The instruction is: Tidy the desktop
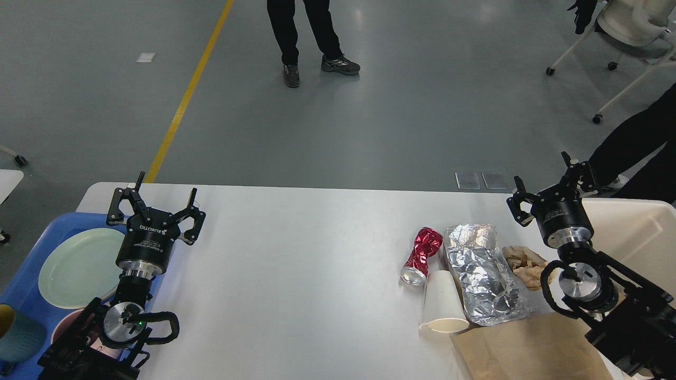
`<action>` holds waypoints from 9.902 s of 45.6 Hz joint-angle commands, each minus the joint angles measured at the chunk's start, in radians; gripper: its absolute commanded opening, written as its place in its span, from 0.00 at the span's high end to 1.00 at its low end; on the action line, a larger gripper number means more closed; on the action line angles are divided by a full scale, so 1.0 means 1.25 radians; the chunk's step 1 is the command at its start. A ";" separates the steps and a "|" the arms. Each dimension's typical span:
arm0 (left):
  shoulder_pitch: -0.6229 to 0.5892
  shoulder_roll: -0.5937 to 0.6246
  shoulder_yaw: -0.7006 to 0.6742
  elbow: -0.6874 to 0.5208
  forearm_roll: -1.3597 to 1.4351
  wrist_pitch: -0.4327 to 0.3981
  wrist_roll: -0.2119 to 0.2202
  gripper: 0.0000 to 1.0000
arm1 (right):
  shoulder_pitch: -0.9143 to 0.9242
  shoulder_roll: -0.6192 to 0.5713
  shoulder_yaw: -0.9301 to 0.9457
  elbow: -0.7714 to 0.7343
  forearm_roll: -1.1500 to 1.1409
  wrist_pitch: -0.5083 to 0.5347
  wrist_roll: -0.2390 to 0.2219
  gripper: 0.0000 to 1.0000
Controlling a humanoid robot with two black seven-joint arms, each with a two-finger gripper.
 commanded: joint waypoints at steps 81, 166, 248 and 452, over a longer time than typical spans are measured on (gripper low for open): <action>0.000 0.000 0.000 0.000 0.000 -0.004 0.005 0.04 | 1.593 0.084 -1.714 0.778 0.042 0.413 -0.524 0.00; 0.000 0.000 0.000 0.000 0.000 -0.005 0.005 0.04 | 0.565 0.001 -1.704 0.419 -0.274 -0.174 -0.229 1.00; 0.000 0.000 0.000 0.000 0.000 -0.005 0.005 0.04 | 1.598 -0.073 -2.080 0.725 -0.098 0.376 -0.271 1.00; 0.000 0.000 0.001 0.000 0.000 -0.007 0.006 0.04 | 1.422 -0.008 -1.693 0.741 -0.060 0.355 -0.495 0.00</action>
